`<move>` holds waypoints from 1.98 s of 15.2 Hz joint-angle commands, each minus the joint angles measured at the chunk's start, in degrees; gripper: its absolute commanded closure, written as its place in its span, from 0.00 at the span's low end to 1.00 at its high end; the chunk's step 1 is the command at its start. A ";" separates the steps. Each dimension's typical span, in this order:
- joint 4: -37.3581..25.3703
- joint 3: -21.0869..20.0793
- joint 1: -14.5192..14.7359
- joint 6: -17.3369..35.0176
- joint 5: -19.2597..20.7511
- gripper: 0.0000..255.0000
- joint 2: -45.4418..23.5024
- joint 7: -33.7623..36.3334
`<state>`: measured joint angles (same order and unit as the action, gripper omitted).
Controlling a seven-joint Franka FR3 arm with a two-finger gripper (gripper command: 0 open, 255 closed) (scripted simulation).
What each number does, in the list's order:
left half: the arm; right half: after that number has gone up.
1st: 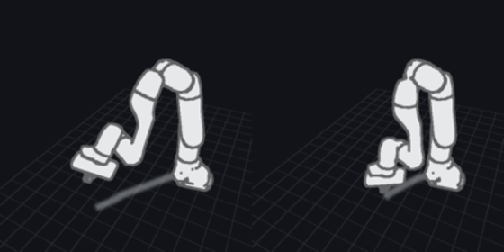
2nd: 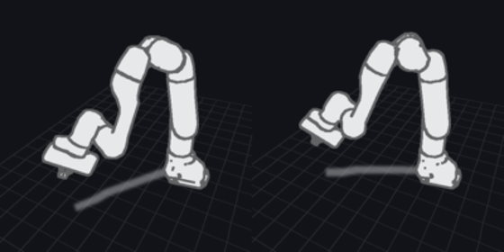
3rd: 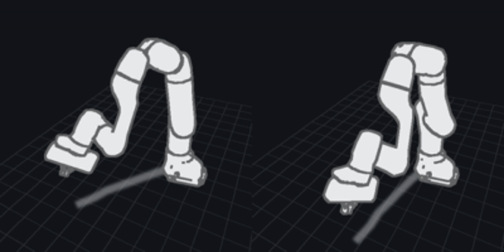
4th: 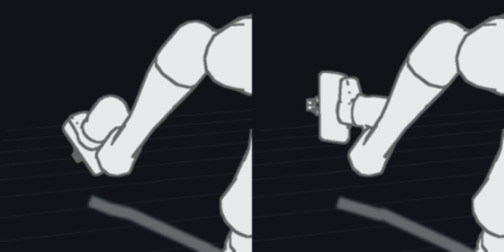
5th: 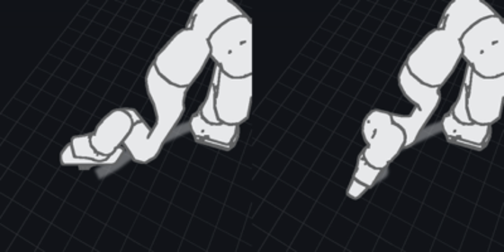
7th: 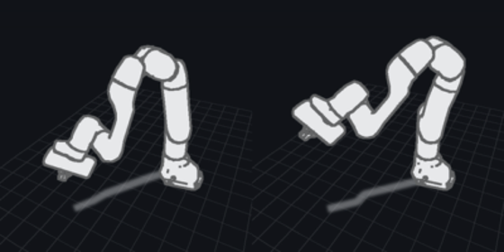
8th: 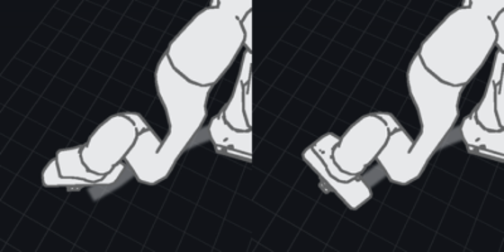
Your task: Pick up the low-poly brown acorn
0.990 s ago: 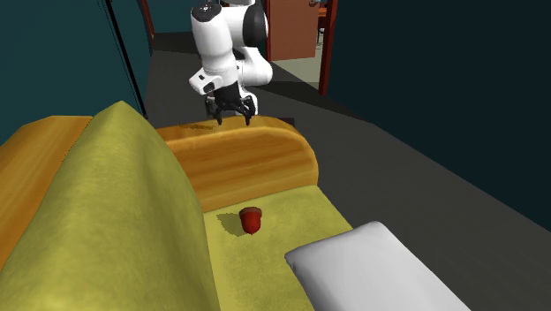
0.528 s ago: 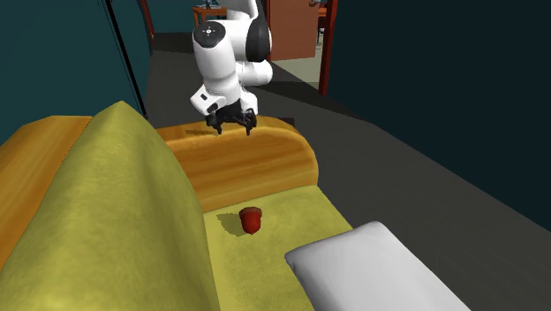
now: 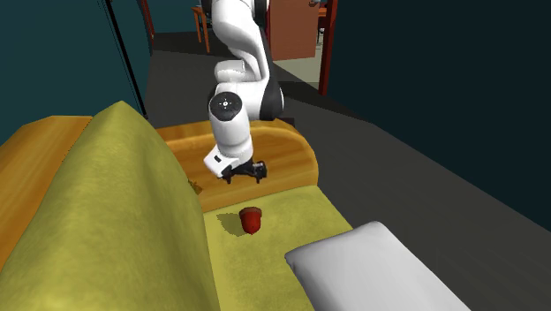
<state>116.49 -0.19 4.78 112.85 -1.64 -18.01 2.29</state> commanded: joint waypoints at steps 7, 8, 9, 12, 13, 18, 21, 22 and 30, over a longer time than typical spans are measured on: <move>-17.50 -0.74 1.27 -0.58 1.42 0.00 -19.97 -0.87; -17.98 -0.75 1.32 -0.66 1.45 0.00 -20.45 -0.88; -18.06 -0.75 1.32 -0.17 1.45 0.00 -21.01 -0.89; -18.37 -0.73 1.34 1.24 1.47 0.00 -22.73 -0.89; -18.49 -0.72 1.34 1.70 1.48 0.00 -23.32 -0.90; -18.78 -0.71 1.36 2.98 1.49 1.00 -24.89 -0.90; -18.90 -0.72 1.37 2.84 1.49 1.00 -24.87 -0.89; -18.92 -0.72 1.37 2.83 1.49 1.00 -24.88 -0.89; -18.42 -0.73 1.34 1.51 1.47 1.00 -23.06 -0.90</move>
<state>97.98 -0.90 6.09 114.79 -0.16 -41.58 1.35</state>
